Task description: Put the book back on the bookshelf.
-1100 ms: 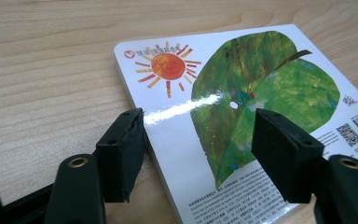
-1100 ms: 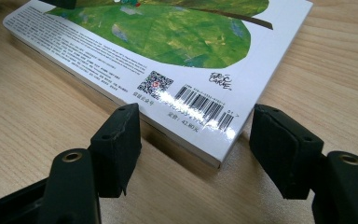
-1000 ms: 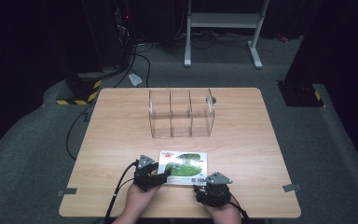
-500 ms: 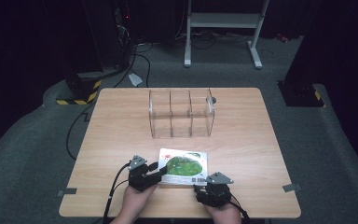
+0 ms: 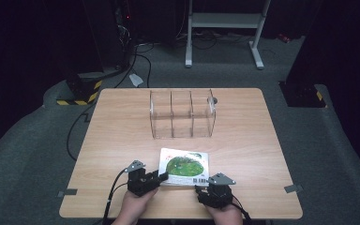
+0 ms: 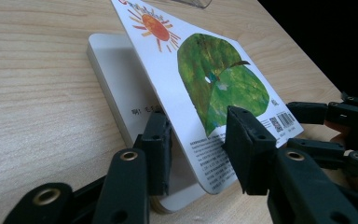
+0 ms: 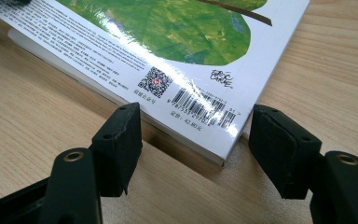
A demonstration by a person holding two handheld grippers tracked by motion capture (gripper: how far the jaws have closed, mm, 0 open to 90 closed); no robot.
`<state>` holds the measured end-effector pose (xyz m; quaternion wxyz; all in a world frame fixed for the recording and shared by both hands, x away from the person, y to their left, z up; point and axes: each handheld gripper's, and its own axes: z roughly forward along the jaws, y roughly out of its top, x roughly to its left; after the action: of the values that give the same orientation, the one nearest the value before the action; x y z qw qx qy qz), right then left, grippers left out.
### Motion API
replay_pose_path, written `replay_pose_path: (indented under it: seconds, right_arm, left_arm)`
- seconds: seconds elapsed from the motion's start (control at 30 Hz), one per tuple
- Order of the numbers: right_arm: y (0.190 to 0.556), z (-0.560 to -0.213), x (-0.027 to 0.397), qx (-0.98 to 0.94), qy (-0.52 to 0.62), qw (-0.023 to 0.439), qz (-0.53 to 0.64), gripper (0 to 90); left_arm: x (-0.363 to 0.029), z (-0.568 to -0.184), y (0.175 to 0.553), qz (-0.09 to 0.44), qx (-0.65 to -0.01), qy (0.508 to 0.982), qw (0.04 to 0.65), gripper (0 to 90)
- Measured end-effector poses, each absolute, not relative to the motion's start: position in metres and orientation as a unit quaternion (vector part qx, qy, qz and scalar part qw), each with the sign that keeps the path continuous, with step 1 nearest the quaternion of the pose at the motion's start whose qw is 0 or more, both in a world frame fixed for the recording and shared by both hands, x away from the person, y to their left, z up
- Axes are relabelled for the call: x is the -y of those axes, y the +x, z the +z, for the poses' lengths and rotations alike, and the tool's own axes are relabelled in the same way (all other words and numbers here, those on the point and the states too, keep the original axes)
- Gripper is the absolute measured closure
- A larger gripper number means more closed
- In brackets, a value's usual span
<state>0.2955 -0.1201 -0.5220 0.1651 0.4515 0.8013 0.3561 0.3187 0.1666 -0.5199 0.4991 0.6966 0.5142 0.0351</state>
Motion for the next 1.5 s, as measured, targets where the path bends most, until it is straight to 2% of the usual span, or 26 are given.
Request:
replay_pose_path:
  seconds: [0.27,0.47,0.87,0.97,1.07,1.1,1.27,1.5]
  right_arm:
    - [0.294,-0.523,0.116,-0.812,0.435,0.183,0.344,35.5]
    - [0.296,-0.522,0.119,-0.808,0.441,0.172,0.35,35.5]
    - [0.297,-0.522,0.118,-0.811,0.438,0.179,0.344,35.1]
    - [0.299,-0.522,0.119,-0.811,0.44,0.177,0.342,34.5]
    - [0.299,-0.521,0.12,-0.81,0.441,0.174,0.344,34.6]
    - [0.299,-0.521,0.12,-0.81,0.442,0.172,0.345,35.2]
    - [0.298,-0.521,0.12,-0.808,0.442,0.176,0.348,37.1]
    - [0.3,-0.521,0.121,-0.81,0.441,0.168,0.348,36.9]
  left_arm:
    - [-0.164,-0.516,0.332,0.058,-0.494,0.72,0.485,46.2]
    - [-0.169,-0.512,0.342,0.064,-0.483,0.734,0.474,42.9]
    - [-0.169,-0.519,0.36,0.046,-0.492,0.728,0.474,45.2]
    - [-0.17,-0.519,0.358,0.036,-0.502,0.713,0.488,45.3]
    - [-0.172,-0.518,0.354,0.036,-0.494,0.714,0.494,49.3]
    - [-0.171,-0.518,0.352,0.026,-0.486,0.719,0.497,54.9]
    - [-0.162,-0.518,0.346,0.029,-0.475,0.724,0.499,51.8]
    - [-0.167,-0.515,0.362,0.032,-0.471,0.737,0.484,47.2]
